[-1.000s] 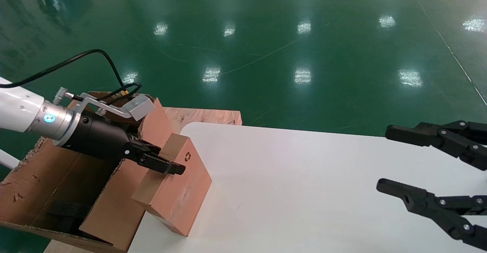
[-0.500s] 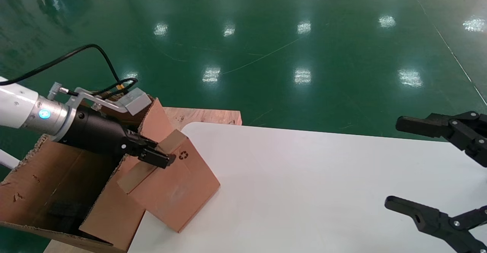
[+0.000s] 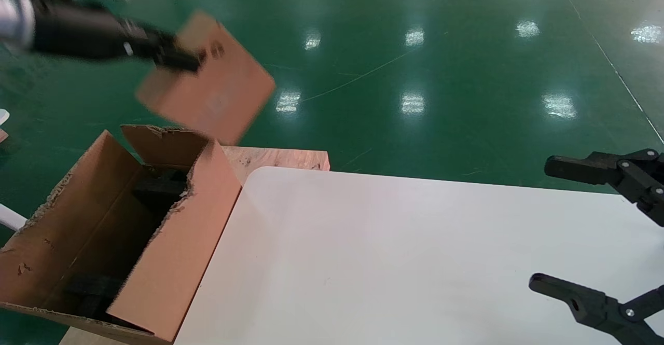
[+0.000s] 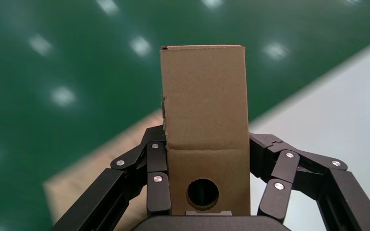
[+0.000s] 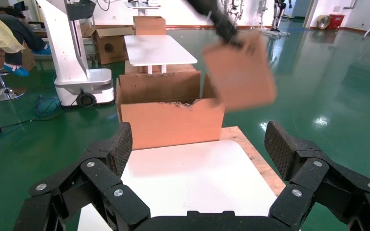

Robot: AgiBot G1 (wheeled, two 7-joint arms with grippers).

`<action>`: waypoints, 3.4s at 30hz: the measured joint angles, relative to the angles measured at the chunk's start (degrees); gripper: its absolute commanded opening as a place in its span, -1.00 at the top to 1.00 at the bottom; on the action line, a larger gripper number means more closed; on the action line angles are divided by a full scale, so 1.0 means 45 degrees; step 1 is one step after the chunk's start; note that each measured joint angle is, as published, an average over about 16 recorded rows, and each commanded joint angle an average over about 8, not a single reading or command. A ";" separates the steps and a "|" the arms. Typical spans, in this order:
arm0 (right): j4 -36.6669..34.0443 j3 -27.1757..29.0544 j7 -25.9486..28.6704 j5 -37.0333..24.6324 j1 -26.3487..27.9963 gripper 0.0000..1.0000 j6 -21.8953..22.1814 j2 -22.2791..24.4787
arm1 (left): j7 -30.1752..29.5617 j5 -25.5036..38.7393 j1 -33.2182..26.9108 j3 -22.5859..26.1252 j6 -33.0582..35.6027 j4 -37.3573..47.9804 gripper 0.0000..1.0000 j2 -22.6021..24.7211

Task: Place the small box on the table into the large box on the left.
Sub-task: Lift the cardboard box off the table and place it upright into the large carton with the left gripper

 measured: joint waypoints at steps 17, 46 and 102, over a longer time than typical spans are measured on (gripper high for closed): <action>0.0000 -0.0002 -0.0001 0.0001 0.0001 -1.00 0.0001 0.0001 | 0.0655 0.2334 -0.2911 0.0655 0.1470 0.2307 1.00 -0.1773; 0.0000 -0.0006 -0.0003 0.0004 0.0001 -1.00 0.0002 0.0002 | -0.0229 -0.2289 0.1822 0.1902 -0.2292 -0.2876 1.00 -0.8180; 0.0000 -0.0012 -0.0006 0.0008 0.0003 -1.00 0.0005 0.0005 | 0.1891 -0.9789 0.2810 0.8108 -0.6971 -0.4219 1.00 -1.0344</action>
